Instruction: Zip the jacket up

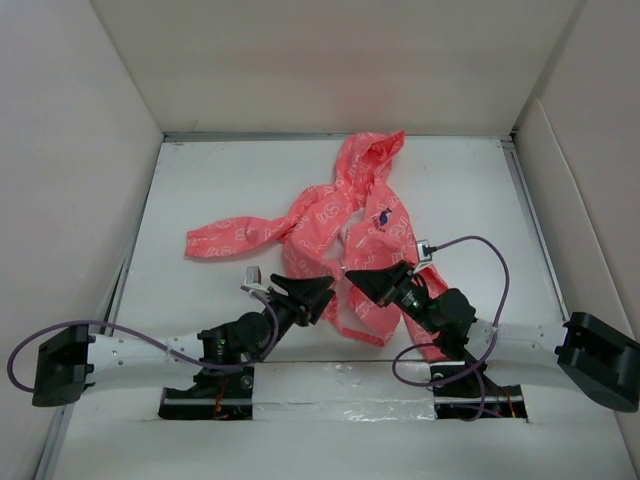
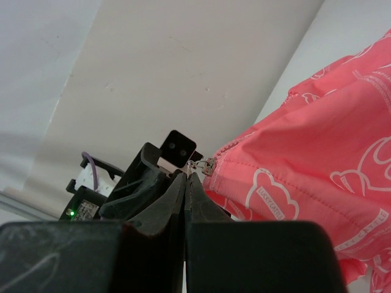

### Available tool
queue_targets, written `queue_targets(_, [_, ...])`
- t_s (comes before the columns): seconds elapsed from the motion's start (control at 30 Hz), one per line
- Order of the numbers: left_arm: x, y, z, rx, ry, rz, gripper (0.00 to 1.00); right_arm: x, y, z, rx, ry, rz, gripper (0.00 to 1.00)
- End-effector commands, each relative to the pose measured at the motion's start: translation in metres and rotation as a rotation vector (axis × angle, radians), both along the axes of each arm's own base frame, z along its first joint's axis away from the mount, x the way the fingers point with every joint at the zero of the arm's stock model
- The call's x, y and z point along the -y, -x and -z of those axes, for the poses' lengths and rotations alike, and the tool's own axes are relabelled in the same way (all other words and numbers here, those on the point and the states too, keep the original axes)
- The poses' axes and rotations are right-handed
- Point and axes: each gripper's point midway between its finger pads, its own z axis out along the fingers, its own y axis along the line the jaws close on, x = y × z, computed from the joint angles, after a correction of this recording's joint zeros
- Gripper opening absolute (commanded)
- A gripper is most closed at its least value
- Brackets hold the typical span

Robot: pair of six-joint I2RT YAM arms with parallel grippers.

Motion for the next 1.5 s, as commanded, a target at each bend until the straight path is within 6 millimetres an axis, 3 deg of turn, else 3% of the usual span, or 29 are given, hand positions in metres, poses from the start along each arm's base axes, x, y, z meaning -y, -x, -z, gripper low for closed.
queue_targets(0.0, [-0.001,-0.005,-0.027,0.025,0.064,-0.035,0.54,0.003,0.002,-0.018,0.048,-0.048,0.010,0.00])
queue_targets(0.57, [0.006,-0.015,-0.032,0.071,0.066,-0.022,0.39,-0.002,0.009,-0.013,0.053,-0.030,-0.026,0.00])
queue_targets(0.77, [0.009,-0.014,-0.039,0.107,0.048,-0.016,0.21,-0.003,0.009,-0.010,0.047,-0.024,-0.031,0.00])
queue_targets(0.93, [0.009,-0.012,-0.040,0.120,0.042,-0.004,0.00,-0.005,0.010,-0.008,0.045,-0.026,-0.040,0.00])
queue_targets(1.17, [0.007,-0.004,-0.037,0.127,0.039,0.034,0.00,-0.002,0.007,-0.013,0.061,-0.039,-0.018,0.00])
queue_targets(1.37, [0.006,0.008,-0.020,0.106,0.010,0.105,0.00,0.014,-0.001,-0.025,0.076,-0.019,0.044,0.00])
queue_targets(1.47, [0.004,0.013,-0.001,0.073,-0.027,0.137,0.00,0.023,-0.012,-0.034,0.114,0.019,0.061,0.00])
